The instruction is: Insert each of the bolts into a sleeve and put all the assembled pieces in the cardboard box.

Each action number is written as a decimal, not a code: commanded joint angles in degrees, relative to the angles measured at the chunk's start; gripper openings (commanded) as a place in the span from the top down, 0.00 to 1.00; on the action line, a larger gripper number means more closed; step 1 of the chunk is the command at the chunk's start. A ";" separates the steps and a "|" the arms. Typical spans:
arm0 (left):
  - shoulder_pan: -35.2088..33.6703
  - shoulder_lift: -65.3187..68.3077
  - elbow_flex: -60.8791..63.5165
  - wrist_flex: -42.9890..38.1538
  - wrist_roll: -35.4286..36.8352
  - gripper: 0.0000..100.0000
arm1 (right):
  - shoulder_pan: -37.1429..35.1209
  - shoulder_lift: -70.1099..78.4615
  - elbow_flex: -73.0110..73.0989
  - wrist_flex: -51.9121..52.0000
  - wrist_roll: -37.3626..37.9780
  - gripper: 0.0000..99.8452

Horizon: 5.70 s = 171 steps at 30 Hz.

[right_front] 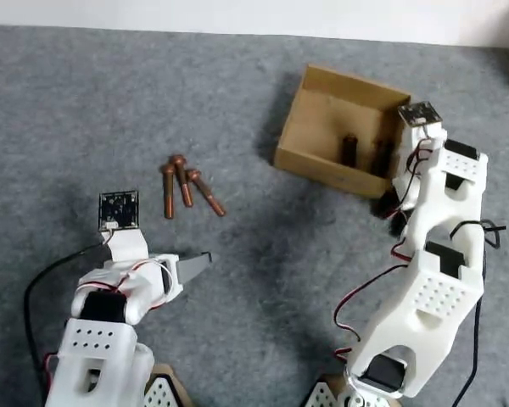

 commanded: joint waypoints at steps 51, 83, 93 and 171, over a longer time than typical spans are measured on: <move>-7.96 81.80 -78.29 12.13 -0.70 0.76 | -6.37 -109.05 58.86 25.10 -0.18 0.99; -1.54 104.13 -93.05 11.78 -0.79 1.00 | -17.80 -135.96 59.30 32.13 -11.16 0.99; -1.27 102.81 -92.44 13.19 -0.79 1.00 | -18.24 -135.25 53.85 32.40 -18.81 0.99; 30.55 -3.21 -22.02 -32.97 17.58 0.99 | -45.58 -133.58 112.66 -42.95 -27.60 0.99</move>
